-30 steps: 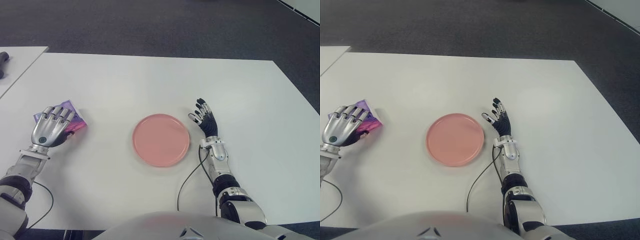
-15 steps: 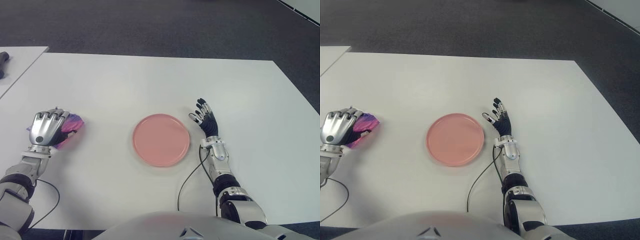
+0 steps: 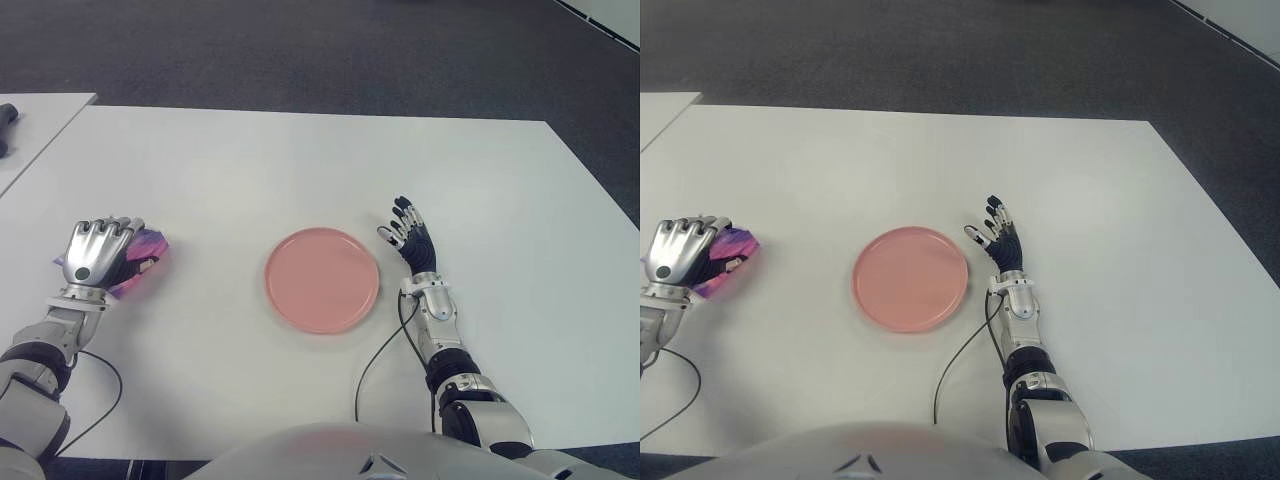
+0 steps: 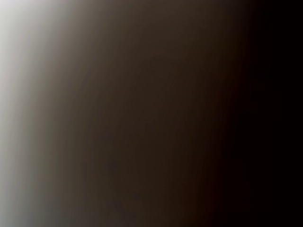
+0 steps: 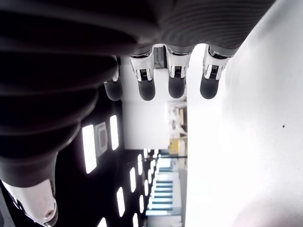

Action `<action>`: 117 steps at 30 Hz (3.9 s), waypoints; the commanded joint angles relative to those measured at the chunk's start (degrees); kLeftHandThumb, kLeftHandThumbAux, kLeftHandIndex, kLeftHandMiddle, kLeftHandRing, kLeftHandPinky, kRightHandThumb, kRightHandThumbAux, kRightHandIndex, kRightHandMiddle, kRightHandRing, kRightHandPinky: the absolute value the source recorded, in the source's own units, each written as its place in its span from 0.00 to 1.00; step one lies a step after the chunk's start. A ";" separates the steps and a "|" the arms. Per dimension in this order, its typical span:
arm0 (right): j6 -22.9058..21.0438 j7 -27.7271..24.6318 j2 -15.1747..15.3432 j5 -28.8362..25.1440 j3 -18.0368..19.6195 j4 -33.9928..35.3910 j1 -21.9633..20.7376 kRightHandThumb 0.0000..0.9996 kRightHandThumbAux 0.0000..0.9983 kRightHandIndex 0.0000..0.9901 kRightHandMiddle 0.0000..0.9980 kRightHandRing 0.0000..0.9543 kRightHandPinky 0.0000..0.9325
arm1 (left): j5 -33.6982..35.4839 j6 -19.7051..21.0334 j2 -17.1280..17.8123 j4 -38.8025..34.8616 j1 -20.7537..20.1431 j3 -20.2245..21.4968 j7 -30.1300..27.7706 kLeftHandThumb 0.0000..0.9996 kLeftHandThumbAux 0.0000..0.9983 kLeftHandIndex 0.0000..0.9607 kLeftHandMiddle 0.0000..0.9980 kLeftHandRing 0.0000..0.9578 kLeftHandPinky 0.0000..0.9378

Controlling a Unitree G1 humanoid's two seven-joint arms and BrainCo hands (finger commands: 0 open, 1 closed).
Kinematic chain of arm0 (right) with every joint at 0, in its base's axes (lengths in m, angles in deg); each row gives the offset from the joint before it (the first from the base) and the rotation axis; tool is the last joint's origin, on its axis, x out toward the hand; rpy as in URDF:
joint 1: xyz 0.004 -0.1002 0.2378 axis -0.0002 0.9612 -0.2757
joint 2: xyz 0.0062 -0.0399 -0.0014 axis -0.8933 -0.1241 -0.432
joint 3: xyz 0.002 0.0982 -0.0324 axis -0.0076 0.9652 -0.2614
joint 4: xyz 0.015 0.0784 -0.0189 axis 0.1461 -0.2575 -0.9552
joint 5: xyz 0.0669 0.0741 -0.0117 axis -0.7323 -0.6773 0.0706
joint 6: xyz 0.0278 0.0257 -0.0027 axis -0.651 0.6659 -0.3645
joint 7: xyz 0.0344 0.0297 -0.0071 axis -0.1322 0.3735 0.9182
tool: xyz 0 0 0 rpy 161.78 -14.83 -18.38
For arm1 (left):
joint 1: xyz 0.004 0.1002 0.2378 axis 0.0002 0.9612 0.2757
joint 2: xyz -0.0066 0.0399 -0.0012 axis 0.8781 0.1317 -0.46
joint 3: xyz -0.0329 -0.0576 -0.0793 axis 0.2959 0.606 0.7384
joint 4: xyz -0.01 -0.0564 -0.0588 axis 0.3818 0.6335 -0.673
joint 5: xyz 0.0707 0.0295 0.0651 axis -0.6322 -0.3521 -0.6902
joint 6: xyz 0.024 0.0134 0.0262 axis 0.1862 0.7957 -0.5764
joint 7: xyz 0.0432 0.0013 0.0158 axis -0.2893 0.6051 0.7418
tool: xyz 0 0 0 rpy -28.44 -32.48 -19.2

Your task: Put the tissue paper into the plate.

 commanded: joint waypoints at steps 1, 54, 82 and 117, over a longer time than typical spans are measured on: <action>-3.32 0.28 -0.59 -0.27 0.07 -2.80 3.40 0.12 0.67 0.02 0.02 0.02 0.06 | 0.08 -0.58 -1.28 0.74 0.44 -0.85 -1.49 0.74 0.70 0.46 0.87 0.90 0.91; -2.74 0.56 -0.37 -0.29 0.41 -6.83 0.78 0.12 0.67 0.02 0.02 0.02 0.06 | 3.90 3.68 1.53 -46.09 2.36 15.70 -22.81 0.74 0.70 0.46 0.88 0.91 0.93; -2.29 -0.79 0.51 -0.69 1.58 -8.22 0.18 0.12 0.67 0.02 0.02 0.02 0.06 | -4.69 -8.14 -16.74 -47.27 -10.81 2.75 -35.33 0.75 0.70 0.46 0.86 0.91 0.93; -2.04 -1.51 0.42 -0.79 1.55 -5.16 2.93 0.12 0.67 0.02 0.02 0.02 0.06 | -13.88 -8.42 -23.81 -40.53 -13.91 -10.02 -37.05 0.74 0.70 0.46 0.83 0.87 0.90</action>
